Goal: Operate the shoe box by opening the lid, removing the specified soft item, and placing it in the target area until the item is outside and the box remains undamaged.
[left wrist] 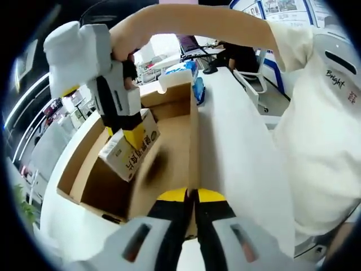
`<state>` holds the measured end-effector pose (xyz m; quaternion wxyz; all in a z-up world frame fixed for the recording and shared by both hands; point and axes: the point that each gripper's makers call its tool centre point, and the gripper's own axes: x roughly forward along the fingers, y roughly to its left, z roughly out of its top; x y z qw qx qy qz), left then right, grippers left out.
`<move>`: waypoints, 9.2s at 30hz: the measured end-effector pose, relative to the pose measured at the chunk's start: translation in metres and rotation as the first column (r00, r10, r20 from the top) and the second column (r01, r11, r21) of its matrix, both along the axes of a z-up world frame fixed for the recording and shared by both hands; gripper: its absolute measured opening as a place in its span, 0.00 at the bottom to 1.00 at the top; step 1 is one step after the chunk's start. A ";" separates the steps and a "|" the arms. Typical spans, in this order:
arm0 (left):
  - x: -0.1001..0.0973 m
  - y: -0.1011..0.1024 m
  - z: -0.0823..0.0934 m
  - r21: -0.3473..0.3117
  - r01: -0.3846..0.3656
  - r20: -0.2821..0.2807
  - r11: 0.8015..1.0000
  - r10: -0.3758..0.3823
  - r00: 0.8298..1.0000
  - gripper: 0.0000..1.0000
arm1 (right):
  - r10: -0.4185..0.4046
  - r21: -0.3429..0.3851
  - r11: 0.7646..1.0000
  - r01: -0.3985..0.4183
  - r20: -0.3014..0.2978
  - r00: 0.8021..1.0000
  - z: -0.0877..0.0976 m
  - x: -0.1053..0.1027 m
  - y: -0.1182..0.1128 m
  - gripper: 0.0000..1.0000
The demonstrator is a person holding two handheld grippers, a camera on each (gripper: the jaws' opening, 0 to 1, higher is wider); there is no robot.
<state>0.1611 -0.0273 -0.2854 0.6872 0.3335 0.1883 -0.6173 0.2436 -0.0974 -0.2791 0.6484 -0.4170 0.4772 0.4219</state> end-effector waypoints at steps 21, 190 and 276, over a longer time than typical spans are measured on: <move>-0.004 -0.002 0.001 -0.003 0.000 -0.005 1.000 0.000 1.000 0.04 | 0.073 0.022 0.997 -0.074 0.036 0.997 0.035 -0.008 -0.021 0.20; 0.000 -0.001 0.001 -0.027 0.004 -0.018 1.000 -0.004 1.000 0.03 | 0.198 -0.105 0.976 -0.188 0.093 0.976 -0.025 -0.155 -0.234 0.20; 0.000 -0.001 0.002 -0.042 0.018 -0.014 0.999 -0.019 1.000 0.03 | -0.630 0.749 0.653 0.114 0.454 0.630 0.168 -0.056 -0.186 0.64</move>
